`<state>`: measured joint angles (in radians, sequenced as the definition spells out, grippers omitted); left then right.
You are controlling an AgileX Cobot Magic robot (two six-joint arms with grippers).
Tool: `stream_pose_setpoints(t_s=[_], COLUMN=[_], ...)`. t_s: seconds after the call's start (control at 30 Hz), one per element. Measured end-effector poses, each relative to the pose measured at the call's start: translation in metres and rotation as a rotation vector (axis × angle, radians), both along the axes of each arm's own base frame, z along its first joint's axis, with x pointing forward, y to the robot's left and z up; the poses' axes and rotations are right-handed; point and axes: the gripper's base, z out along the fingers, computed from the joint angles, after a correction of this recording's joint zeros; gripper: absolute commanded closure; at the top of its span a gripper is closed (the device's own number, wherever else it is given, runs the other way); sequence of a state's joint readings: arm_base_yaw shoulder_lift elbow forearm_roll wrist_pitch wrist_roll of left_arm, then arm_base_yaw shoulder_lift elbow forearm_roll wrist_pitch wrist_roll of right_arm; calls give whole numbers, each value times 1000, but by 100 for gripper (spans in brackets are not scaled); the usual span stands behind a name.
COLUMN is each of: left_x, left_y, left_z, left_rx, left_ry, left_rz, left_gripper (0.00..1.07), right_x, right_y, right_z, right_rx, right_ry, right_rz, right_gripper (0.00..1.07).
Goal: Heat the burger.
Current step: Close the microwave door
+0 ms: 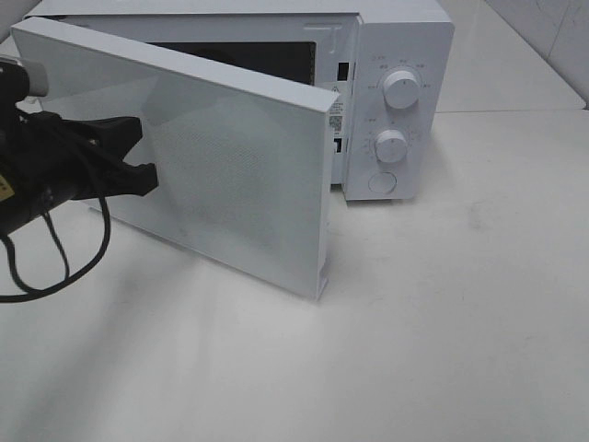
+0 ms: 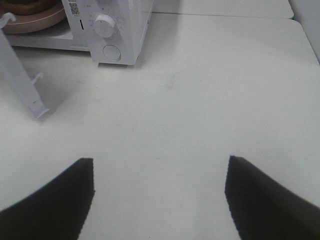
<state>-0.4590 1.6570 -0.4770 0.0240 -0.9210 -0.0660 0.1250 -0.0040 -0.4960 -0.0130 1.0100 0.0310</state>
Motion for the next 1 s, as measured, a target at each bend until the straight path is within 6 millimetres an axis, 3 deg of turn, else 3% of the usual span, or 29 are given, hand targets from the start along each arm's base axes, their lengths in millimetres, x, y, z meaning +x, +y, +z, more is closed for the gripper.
stream_pose_setpoints(t_s=[0.47, 0.53, 0.63, 0.8, 1.0], left_x=[26, 35, 37, 57, 67], left_y=[-54, -69, -73, -95, -116], left_z=[2, 2, 3, 3, -3], left_rx=[-10, -24, -30, -58, -27], left_ry=[15, 22, 18, 47, 89], left_rz=[36, 34, 34, 40, -13], left_gripper=[107, 107, 107, 107, 107], right_x=[0, 0, 0, 0, 0], right_y=[0, 0, 0, 0, 0], right_z=[0, 0, 0, 0, 0], right_rx=[0, 0, 0, 0, 0], right_ry=[0, 0, 0, 0, 0], right_rz=[0, 0, 0, 0, 0], right_gripper=[35, 35, 35, 35, 35])
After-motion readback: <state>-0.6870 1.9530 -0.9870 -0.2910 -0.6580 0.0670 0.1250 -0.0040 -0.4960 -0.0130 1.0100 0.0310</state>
